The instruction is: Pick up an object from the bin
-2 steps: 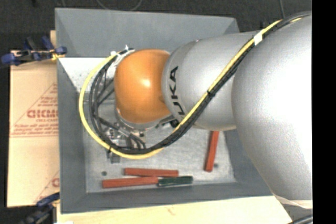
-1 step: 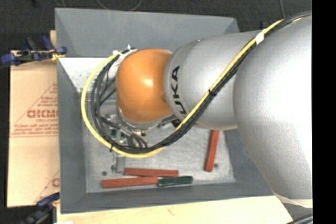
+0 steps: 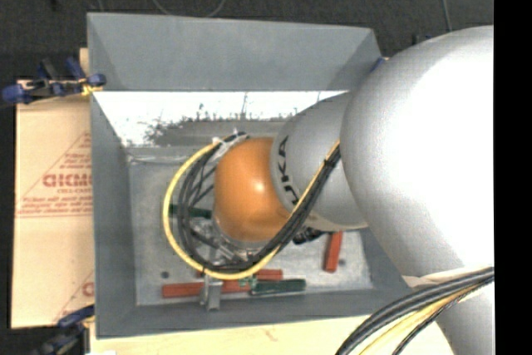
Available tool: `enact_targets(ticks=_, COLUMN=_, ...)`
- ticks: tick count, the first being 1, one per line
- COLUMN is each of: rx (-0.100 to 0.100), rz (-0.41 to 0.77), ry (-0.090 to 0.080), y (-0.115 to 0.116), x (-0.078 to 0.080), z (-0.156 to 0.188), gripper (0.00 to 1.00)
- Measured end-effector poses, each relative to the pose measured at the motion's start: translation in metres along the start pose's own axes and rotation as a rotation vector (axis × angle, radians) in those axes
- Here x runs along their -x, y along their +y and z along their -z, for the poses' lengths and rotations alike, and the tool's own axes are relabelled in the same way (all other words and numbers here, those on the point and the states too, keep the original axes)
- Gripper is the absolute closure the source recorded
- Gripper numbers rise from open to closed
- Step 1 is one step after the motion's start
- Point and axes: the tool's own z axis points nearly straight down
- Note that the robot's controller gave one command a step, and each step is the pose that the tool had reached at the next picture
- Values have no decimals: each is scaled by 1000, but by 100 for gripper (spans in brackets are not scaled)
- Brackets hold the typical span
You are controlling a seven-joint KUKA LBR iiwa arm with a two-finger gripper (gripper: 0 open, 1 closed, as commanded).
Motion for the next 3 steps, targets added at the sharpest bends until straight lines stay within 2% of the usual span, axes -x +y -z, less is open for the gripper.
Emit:
enact_targets(ticks=1, rx=4, rz=-2, ry=-7, y=3, x=3, z=6, gripper=100)
enact_targets(ticks=2, rx=4, rz=-15, ry=-14, y=-20, x=36, z=97, gripper=100)
enact_targets(ticks=3, rx=2, rz=20, ry=3, y=14, x=5, z=36, gripper=100)
